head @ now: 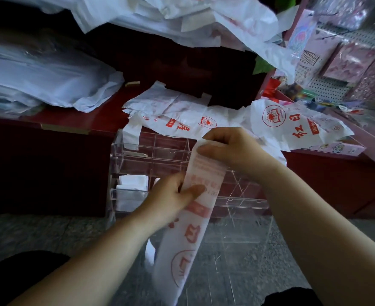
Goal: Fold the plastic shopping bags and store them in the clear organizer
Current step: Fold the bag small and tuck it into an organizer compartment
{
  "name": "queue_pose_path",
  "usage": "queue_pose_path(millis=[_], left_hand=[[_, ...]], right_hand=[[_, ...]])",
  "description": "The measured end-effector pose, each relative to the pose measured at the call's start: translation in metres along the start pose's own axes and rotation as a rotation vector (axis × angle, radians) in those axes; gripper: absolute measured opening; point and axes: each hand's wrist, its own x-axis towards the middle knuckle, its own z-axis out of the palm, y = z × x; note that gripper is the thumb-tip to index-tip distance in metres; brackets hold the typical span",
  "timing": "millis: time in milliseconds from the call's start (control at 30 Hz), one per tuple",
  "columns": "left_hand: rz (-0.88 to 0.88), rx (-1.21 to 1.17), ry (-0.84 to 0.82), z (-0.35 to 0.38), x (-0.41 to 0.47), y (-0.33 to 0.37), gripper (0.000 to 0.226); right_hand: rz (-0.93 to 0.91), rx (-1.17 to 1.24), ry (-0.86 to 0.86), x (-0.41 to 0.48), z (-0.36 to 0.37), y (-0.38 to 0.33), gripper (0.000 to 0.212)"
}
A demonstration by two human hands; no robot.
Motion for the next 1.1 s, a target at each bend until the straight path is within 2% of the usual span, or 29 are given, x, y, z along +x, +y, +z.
queue_pose_path(millis=[200,300,500,633,800,967,1100], left_hand=[[-0.168,-0.274,-0.105,-0.002,0.000,-0.008,0.015],[-0.224,-0.271,-0.082,0.000,0.001,-0.013,0.002],[-0.267,-0.306,-0.109,0.009,-0.002,-0.017,0.009],[-0.253,-0.147,-0.075,0.005,0.001,-0.025,0.015],[-0.275,0.129,-0.110,-0.005,0.005,-0.039,0.021],[-0.309,0.289,-0.204,-0.013,0.003,-0.044,0.027],[-0.324,0.397,-0.236,-0.017,0.003,-0.049,0.029]], right_hand=[[0.035,-0.023,0.023,0.012,0.009,0.005,0.018],[0.048,0.018,0.110,0.017,0.007,0.010,0.017],[0.123,0.193,0.307,0.021,-0.008,0.023,0.021],[0.182,0.234,0.413,0.020,-0.023,0.042,0.011],[0.251,0.293,0.540,0.013,-0.037,0.065,0.012],[0.281,0.279,0.595,0.009,-0.048,0.081,0.011],[0.297,0.404,0.568,0.008,-0.049,0.084,0.014]])
